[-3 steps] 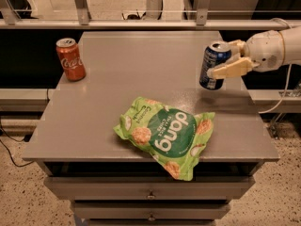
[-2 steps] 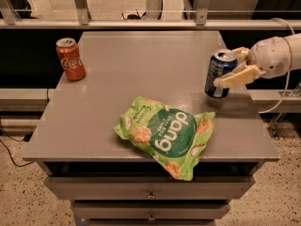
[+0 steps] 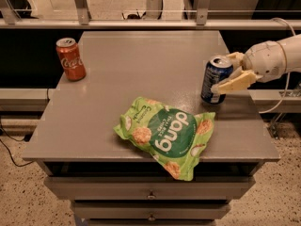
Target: Move pepsi can near green rice chip bag
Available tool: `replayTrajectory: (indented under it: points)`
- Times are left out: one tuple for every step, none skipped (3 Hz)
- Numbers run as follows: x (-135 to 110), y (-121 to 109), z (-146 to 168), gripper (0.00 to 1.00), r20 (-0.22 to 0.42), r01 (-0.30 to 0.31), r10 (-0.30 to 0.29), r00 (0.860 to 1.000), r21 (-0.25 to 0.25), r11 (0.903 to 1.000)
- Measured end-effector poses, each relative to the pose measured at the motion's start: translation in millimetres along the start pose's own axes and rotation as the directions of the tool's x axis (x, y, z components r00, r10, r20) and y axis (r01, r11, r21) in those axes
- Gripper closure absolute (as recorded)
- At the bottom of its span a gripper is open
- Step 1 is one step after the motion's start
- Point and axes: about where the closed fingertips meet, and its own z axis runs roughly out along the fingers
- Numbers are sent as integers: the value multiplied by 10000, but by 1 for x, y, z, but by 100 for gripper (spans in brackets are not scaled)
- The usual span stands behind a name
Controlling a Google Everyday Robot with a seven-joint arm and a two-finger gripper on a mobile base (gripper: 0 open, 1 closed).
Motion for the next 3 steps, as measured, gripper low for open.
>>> replayTrajectory:
  points:
    - [-7,2,14,60,124,122,-116,9999,-441,9990]
    - [-12,5,29,36,283,257,-232,9993,-894,9957]
    - [-11,4,42,13,409,325,-276,9988,-1255,9916]
